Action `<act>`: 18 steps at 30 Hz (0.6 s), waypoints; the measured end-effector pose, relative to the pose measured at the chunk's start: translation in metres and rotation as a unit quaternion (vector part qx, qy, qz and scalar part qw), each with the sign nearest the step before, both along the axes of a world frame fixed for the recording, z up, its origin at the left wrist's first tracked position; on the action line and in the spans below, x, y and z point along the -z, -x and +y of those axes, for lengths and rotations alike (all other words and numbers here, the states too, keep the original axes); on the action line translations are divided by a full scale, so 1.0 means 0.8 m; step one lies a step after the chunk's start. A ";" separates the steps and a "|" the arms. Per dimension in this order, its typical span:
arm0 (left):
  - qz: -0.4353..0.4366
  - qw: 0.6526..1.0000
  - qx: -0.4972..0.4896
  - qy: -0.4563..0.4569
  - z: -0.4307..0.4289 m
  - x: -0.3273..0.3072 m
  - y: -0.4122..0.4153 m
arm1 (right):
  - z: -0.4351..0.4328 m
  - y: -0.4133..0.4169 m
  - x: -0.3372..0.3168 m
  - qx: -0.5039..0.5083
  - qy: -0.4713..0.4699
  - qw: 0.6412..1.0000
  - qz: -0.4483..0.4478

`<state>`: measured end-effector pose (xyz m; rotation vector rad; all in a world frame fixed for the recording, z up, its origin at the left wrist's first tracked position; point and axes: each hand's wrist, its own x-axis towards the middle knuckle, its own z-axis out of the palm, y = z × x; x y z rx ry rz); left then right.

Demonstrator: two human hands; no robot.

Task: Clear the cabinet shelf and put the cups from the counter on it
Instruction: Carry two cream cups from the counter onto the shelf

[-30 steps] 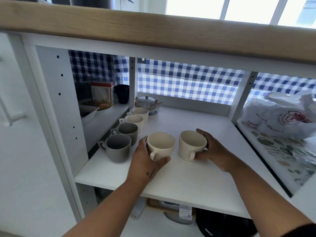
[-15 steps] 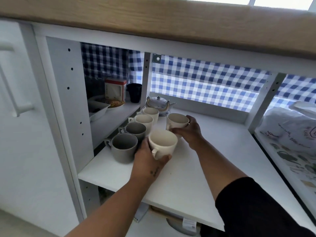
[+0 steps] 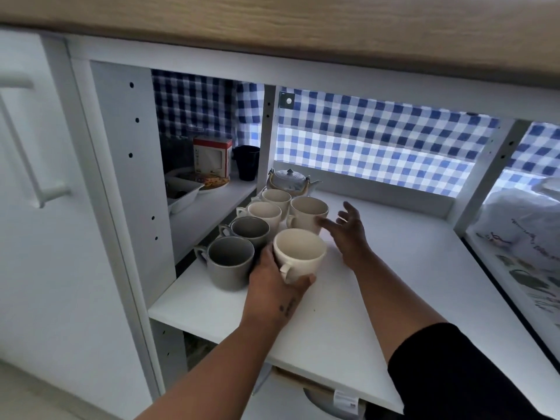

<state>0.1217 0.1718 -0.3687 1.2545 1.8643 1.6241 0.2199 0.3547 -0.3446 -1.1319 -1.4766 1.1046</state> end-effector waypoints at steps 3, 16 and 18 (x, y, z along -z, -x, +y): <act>-0.015 1.000 0.008 0.011 0.001 -0.001 0.002 | -0.015 -0.033 -0.007 -0.037 0.032 0.991 0.124; 0.020 0.995 0.083 0.046 -0.005 -0.003 0.004 | -0.090 -0.068 -0.017 -0.354 0.016 0.931 -0.091; 0.034 0.995 0.061 0.070 -0.005 -0.001 0.003 | -0.082 -0.065 -0.012 -0.319 -0.006 0.944 -0.089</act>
